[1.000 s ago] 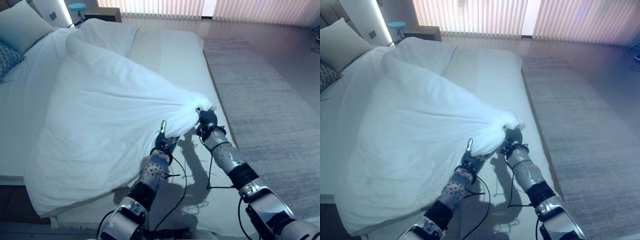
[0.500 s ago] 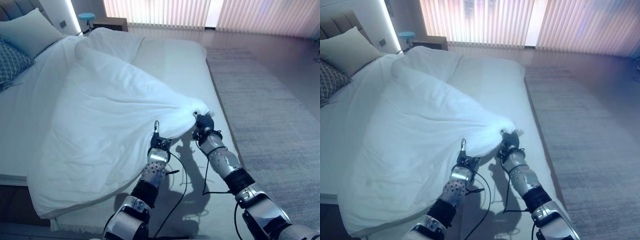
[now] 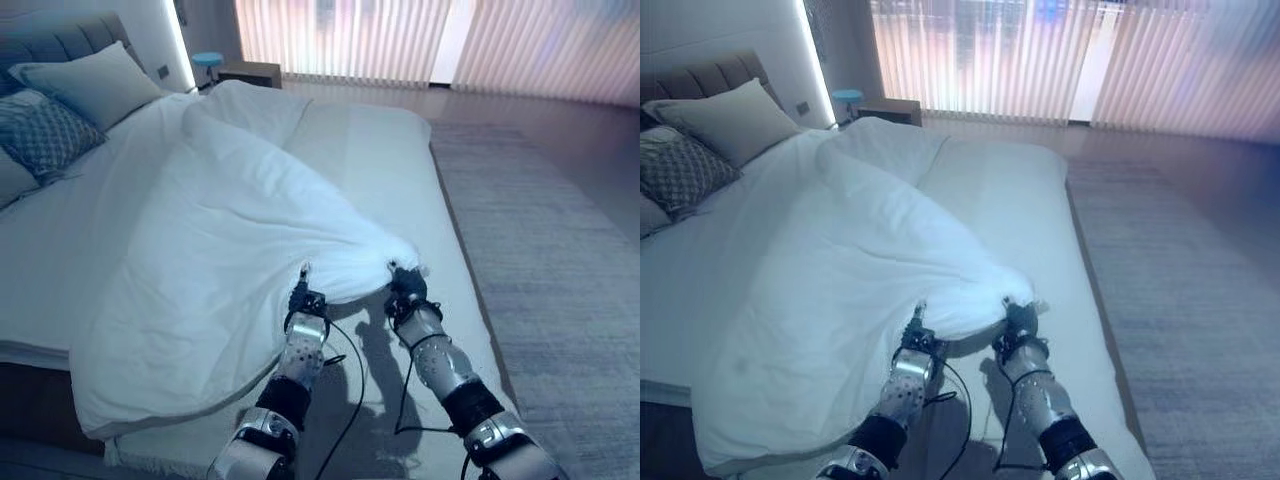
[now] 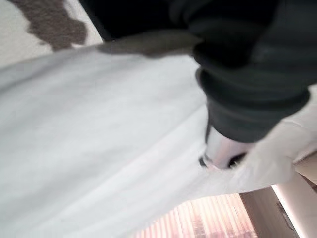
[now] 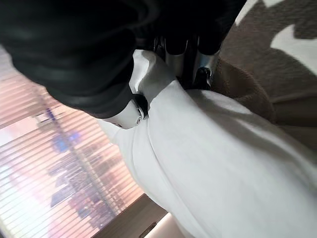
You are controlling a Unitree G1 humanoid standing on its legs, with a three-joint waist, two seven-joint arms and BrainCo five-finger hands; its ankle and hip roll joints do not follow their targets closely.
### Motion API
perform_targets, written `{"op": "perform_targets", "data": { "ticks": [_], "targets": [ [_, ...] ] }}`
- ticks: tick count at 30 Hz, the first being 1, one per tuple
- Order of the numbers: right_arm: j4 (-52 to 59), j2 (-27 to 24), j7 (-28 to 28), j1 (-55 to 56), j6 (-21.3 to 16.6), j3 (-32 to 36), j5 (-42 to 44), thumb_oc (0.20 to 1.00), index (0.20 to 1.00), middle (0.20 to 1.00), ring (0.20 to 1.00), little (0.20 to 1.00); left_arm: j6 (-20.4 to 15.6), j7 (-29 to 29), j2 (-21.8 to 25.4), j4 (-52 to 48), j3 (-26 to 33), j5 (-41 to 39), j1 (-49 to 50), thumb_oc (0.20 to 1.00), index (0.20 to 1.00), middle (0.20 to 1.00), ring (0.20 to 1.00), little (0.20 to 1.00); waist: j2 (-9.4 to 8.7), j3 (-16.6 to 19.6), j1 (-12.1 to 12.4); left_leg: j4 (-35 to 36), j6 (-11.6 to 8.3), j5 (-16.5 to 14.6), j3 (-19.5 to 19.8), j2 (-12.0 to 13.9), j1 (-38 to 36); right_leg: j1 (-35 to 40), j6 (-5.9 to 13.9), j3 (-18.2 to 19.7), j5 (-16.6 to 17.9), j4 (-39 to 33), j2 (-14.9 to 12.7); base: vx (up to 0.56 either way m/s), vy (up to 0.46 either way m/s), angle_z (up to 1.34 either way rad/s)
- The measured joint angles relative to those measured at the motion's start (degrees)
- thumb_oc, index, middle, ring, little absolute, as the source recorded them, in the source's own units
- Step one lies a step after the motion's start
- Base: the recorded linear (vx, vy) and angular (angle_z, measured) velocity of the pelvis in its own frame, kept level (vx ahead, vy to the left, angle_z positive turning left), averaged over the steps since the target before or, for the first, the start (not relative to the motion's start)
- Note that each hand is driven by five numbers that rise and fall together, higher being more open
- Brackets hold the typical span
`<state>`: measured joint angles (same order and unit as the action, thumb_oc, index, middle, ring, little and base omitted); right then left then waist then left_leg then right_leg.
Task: Make the bed
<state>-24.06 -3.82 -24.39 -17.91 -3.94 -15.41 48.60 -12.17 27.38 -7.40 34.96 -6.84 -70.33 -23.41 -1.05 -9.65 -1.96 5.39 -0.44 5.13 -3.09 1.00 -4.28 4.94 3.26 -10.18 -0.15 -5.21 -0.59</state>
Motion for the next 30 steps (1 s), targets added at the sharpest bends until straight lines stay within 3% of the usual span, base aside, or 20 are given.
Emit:
{"op": "perform_targets", "data": {
  "ticks": [7,10,12,13,14,16,17,18,19,20,21,22,23,24,25,26,27,28,29,30],
  "targets": [
    [-2.42,3.51,3.34,4.07,-1.12,0.09,1.83,0.200,0.200,0.200,0.200,0.200,1.37,-3.05,3.00,-2.73,-1.50,6.64,4.65,0.200,0.200,0.200,0.200,0.200,0.93,0.66,0.29,-0.05,0.20,0.37,3.22,-0.14,0.77,0.84,-0.16,-3.04,-0.52,0.03,0.04,-0.09,0.045,0.23],
    [-4.04,3.65,4.62,5.37,-1.94,0.73,2.79,0.200,0.200,0.200,0.200,0.200,1.98,-4.68,3.50,-2.85,-3.15,7.99,5.63,0.200,0.200,0.200,0.200,0.200,1.62,0.88,-0.45,-0.56,0.12,0.28,5.48,-0.24,2.85,0.68,-0.74,-8.05,-1.26,0.70,-0.84,-0.14,0.188,0.79],
    [-5.13,3.77,5.35,5.59,-2.01,1.61,3.28,0.200,0.200,0.200,0.200,0.200,2.30,-6.50,3.75,-2.92,-3.72,9.27,6.11,0.200,0.200,0.200,0.200,0.200,0.83,0.87,-0.21,-4.72,-3.30,-2.38,5.07,0.02,4.24,-0.35,-2.65,-10.58,-0.80,2.11,-3.66,-0.06,0.232,0.46],
    [-5.41,4.08,5.47,5.52,-2.00,1.60,3.84,0.200,0.200,0.200,0.200,0.200,2.31,-7.09,3.98,-3.36,-3.69,10.59,6.84,0.200,0.200,0.200,0.200,0.200,-0.34,0.93,0.59,-8.64,-3.74,-2.85,4.41,0.50,4.97,-1.53,-3.30,-10.62,-2.03,3.31,-5.41,-0.04,0.281,-0.13],
    [-5.40,4.21,5.61,5.52,-2.02,1.67,3.92,0.200,0.200,0.200,0.200,0.200,2.30,-7.38,4.07,-3.48,-3.69,11.10,7.12,0.200,0.200,0.200,0.200,0.200,-0.62,0.89,1.05,-10.46,-5.65,-4.16,5.59,1.78,5.05,-1.79,-2.69,-10.65,-1.22,3.49,-6.62,-0.07,0.598,-0.12],
    [-5.76,4.39,6.50,5.71,-2.08,1.94,5.02,0.200,0.200,0.200,0.200,0.200,2.33,-8.07,4.21,-4.60,-3.93,11.20,7.63,0.200,0.200,0.200,0.200,0.200,-0.29,0.92,0.58,-13.03,-10.04,-6.80,10.55,8.82,2.80,-2.47,-0.89,-9.84,-0.02,5.77,-8.01,-0.04,0.617,-0.05],
    [-5.77,4.62,6.54,5.44,-2.13,2.00,5.47,0.200,0.200,0.200,0.200,0.200,2.17,-8.18,4.26,-4.90,-3.79,11.24,7.78,0.200,0.200,0.200,0.200,0.200,-0.10,0.87,0.94,-13.21,-11.11,-7.50,12.94,10.69,1.52,-2.77,-0.03,-8.63,-0.01,6.40,-7.93,-0.06,0.598,-0.31],
    [-5.66,3.77,6.93,4.99,-2.18,2.37,5.97,0.200,0.200,0.200,0.200,0.200,2.11,-8.38,4.18,-4.92,-4.35,11.28,7.57,0.200,0.200,0.200,0.200,0.200,0.59,0.68,0.87,-12.98,-8.09,-3.73,13.04,12.00,0.06,-3.22,1.86,-7.56,-1.14,7.61,-8.46,-0.05,0.373,-0.27],
    [-5.67,3.18,7.27,5.56,-2.20,2.35,6.10,0.200,0.200,0.200,0.200,0.200,2.08,-8.64,4.22,-4.79,-5.20,11.36,7.54,0.200,0.200,0.200,0.200,0.200,0.88,0.68,0.04,-13.23,-11.68,-6.48,13.32,11.55,-0.58,-3.80,3.14,-6.69,0.06,8.17,-9.77,-0.13,0.804,-0.13],
    [-5.74,2.87,7.46,5.25,-2.35,2.47,6.17,0.200,0.200,0.200,0.200,0.200,2.00,-9.13,4.24,-4.69,-5.58,12.22,7.72,0.200,0.200,0.200,0.200,0.200,0.88,0.62,-0.16,-12.89,-10.86,-8.67,12.56,10.06,-0.46,-6.00,4.41,-5.52,0.60,10.91,-11.85,-0.08,0.433,-0.04],
    [-6.00,2.80,7.79,6.50,-2.36,2.54,6.20,0.200,0.200,0.200,0.200,0.200,1.84,-9.51,4.20,-4.13,-5.94,12.75,7.48,0.200,0.200,0.200,0.200,0.200,0.03,0.62,-1.00,-12.44,-10.54,-9.91,12.00,7.91,-0.74,-7.19,5.13,-4.24,3.22,11.25,-13.68,-0.30,0.842,0.06],
    [-5.35,3.18,8.14,7.36,-2.35,3.66,6.40,0.200,0.200,0.200,0.200,0.200,1.96,-9.97,4.25,-3.69,-7.07,13.38,7.67,0.200,0.200,0.200,0.200,0.200,-0.71,0.60,-0.60,-11.22,-8.51,-10.94,8.61,5.75,-0.11,-8.18,6.20,-3.74,3.61,12.19,-17.47,-0.23,0.412,0.04],
    [-6.28,3.88,8.43,7.67,-2.48,3.87,6.47,0.200,0.200,0.200,0.200,0.200,1.93,-10.16,4.76,-3.80,-7.58,13.68,7.65,0.200,0.200,0.200,0.200,0.200,-2.28,0.55,-1.06,-11.34,-6.52,-11.96,8.15,2.96,-0.08,-10.02,6.45,-2.72,6.42,12.50,-18.96,-0.38,0.653,-0.61],
    [-6.85,6.27,8.28,7.94,-2.51,3.73,6.59,0.200,0.200,0.200,0.200,0.200,1.26,-10.18,6.24,-4.80,-7.27,15.29,9.38,0.200,0.200,0.200,0.200,0.200,-3.65,0.41,1.25,-13.31,-4.76,-12.72,3.43,0.30,1.24,-12.73,5.63,-2.43,12.94,11.06,-20.73,-0.40,0.635,-1.23],
    [-8.07,6.33,8.40,6.91,-2.51,2.77,6.61,0.200,0.200,0.200,0.200,0.200,1.16,-10.11,6.90,-4.37,-6.82,15.64,10.09,0.200,0.200,0.200,0.200,0.200,-3.35,0.05,2.40,-17.77,-2.05,-15.40,2.81,-0.70,4.79,-14.99,2.94,-2.96,19.82,8.75,-21.36,-0.51,0.819,-1.40],
    [-8.51,6.34,8.42,7.28,-2.54,2.07,6.63,0.200,0.200,0.200,0.200,0.200,1.33,-10.21,6.90,-4.12,-6.47,15.65,10.61,0.200,0.200,0.200,0.200,0.200,-3.05,0.00,2.98,-17.99,-0.99,-14.70,-0.27,-0.74,4.83,-15.44,5.08,-4.22,20.33,9.18,-21.21,-0.46,0.728,-0.90],
    [-10.24,6.31,8.26,6.77,-2.49,1.22,6.66,0.200,0.200,0.200,0.200,0.200,1.36,-10.14,6.23,-4.28,-5.35,15.65,11.71,0.200,0.200,0.200,0.200,0.200,-2.07,-0.07,3.38,-16.92,0.28,-13.41,-3.45,0.46,4.84,-15.72,7.45,-8.24,12.92,17.68,-19.85,-0.33,0.443,-0.51],
    [-10.13,6.26,8.23,6.66,-2.50,1.26,6.66,0.200,0.200,0.200,0.200,0.200,1.36,-10.09,5.86,-5.22,-5.22,15.65,12.47,0.200,0.200,0.200,0.200,0.200,-0.93,0.45,4.55,-14.72,0.81,-11.31,-4.37,1.32,4.70,-16.18,6.52,-9.42,4.53,25.16,-17.32,-0.29,0.332,-0.34],
    [-10.05,6.38,8.25,6.08,-2.51,1.18,6.67,0.200,0.200,0.200,0.200,0.200,1.35,-10.05,6.06,-6.40,-5.05,15.64,12.80,0.200,0.200,0.200,0.200,0.200,-0.92,0.44,5.10,-13.70,0.93,-10.42,-4.25,1.30,4.92,-15.91,7.15,-9.70,2.22,27.20,-16.32,-0.19,0.180,-0.20],
    [-9.86,6.52,8.56,5.16,-2.49,1.14,6.70,0.200,0.200,0.200,0.200,0.200,1.36,-10.12,6.79,-8.18,-4.84,15.64,13.02,0.200,0.200,0.200,0.200,0.200,-0.97,0.41,6.28,-11.38,1.63,-8.42,-4.36,0.94,5.03,-13.97,7.21,-9.40,-1.88,29.88,-13.49,-0.25,0.206,-0.04]
  ]
}}
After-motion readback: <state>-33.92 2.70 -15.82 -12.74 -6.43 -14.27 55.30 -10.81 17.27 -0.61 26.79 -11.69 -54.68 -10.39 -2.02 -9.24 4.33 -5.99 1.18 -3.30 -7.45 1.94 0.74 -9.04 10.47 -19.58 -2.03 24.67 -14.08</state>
